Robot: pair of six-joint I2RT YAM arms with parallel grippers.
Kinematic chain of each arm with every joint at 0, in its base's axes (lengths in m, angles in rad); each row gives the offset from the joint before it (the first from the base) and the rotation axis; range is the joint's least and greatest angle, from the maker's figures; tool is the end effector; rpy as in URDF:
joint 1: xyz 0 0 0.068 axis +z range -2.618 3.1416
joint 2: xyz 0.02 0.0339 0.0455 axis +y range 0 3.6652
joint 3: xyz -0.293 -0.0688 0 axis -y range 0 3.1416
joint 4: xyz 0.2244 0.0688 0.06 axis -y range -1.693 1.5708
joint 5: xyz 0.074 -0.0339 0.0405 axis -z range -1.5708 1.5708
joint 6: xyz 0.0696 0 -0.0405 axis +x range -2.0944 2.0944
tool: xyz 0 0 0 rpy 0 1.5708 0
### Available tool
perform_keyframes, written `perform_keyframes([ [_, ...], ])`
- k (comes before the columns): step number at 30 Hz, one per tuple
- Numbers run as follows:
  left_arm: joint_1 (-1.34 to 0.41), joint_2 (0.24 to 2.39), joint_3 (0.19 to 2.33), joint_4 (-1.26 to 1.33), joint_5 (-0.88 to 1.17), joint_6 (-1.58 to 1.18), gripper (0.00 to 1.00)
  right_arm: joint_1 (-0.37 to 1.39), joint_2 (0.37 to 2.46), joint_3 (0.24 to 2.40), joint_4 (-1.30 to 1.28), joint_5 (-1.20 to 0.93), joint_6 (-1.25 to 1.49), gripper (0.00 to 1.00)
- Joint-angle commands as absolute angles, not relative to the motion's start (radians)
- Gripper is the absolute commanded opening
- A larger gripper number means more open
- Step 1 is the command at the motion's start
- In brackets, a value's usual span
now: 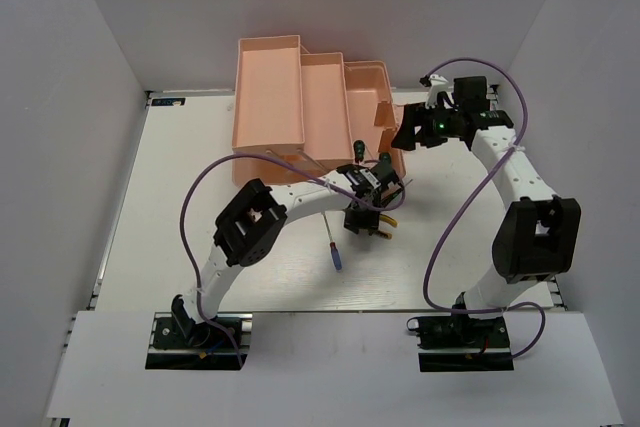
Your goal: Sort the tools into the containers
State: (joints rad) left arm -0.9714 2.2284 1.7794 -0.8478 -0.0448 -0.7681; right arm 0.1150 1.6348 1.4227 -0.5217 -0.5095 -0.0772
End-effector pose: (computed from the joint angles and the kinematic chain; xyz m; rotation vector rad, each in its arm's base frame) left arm 0.2655 -0.3831 0.1639 0.2872 2.9050 -0.2653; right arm 0.3645 0.0763 0.3271 -0.4750 2.2131 0.6043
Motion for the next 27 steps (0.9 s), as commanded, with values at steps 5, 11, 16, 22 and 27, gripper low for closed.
perform_keyframes([
  [5,-0.974,2.212,1.620,-1.029,-0.115,-0.837,0.44,0.101,1.578,1.388,-0.474,-0.548,-0.049,0.81],
  [11,-1.012,2.039,1.592,-0.872,-0.170,-0.759,0.43,0.100,1.563,1.364,-0.472,-0.551,-0.057,0.81],
  [16,-1.032,1.997,1.626,-0.806,-0.127,-0.629,0.46,0.101,1.555,1.355,-0.471,-0.567,-0.064,0.81],
  [22,-1.052,1.856,1.626,-0.715,-0.103,-0.529,0.51,0.103,1.554,1.350,-0.492,-0.594,-0.090,0.81],
  [27,-1.052,1.630,1.444,-0.655,-0.179,-0.524,0.31,0.104,1.552,1.336,-0.535,-0.612,-0.124,0.81],
])
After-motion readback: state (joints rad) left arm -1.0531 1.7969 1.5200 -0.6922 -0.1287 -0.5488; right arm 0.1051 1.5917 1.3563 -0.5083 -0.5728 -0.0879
